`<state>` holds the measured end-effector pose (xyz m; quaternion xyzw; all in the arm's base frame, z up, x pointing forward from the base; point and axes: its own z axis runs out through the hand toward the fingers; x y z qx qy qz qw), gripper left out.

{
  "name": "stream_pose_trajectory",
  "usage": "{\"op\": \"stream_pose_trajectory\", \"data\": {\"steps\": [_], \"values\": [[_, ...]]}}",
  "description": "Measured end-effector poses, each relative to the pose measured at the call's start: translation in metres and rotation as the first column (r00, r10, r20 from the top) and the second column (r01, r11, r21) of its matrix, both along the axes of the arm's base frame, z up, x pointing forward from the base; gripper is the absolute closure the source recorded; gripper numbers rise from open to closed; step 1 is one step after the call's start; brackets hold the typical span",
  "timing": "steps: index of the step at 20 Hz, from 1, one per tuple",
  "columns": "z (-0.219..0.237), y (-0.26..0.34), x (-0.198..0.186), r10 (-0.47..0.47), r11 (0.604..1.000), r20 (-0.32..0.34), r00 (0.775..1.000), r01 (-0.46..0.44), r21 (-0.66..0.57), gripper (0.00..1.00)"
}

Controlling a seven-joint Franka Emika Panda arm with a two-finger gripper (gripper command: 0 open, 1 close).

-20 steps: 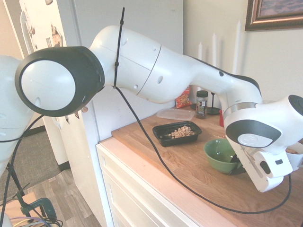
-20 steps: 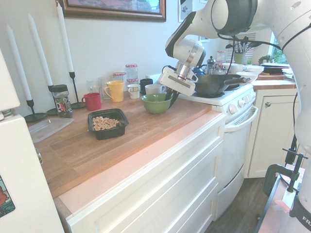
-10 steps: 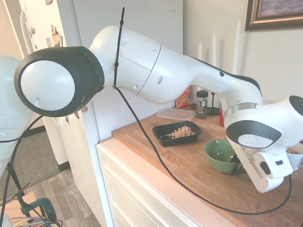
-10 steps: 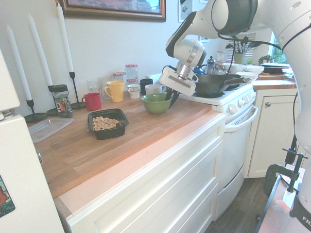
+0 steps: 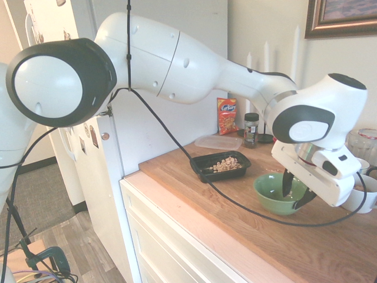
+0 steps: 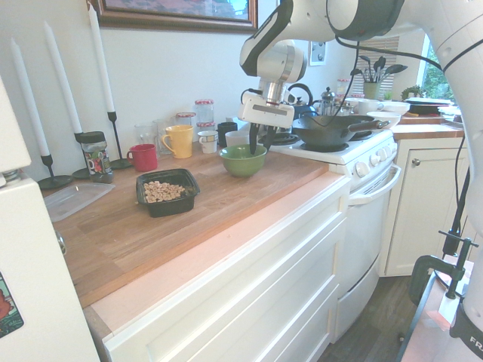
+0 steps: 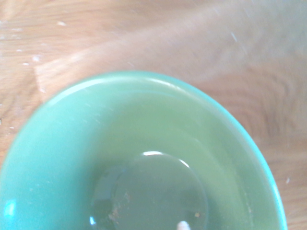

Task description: Pour the cereal into the box

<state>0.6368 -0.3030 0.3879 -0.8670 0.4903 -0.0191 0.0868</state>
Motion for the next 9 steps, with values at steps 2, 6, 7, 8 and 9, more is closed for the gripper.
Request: {"op": "stream_pose_trajectory", "data": {"steps": [2, 6, 7, 8, 9], "values": [[0.009, 0.01, 0.003, 0.016, 0.997, -0.002, 1.0, -0.016, -0.078, 0.0], [0.016, 0.023, -0.001, 0.021, 0.982, -0.006, 1.0, -0.022, -0.186, 0.0], [0.018, 0.026, -0.003, 0.021, 0.979, -0.005, 1.0, -0.022, -0.201, 0.0], [0.021, 0.029, -0.005, 0.02, 0.977, -0.004, 1.0, -0.021, -0.212, 0.0], [0.023, 0.032, -0.007, 0.018, 0.976, -0.002, 1.0, -0.018, -0.218, 0.0]]}}
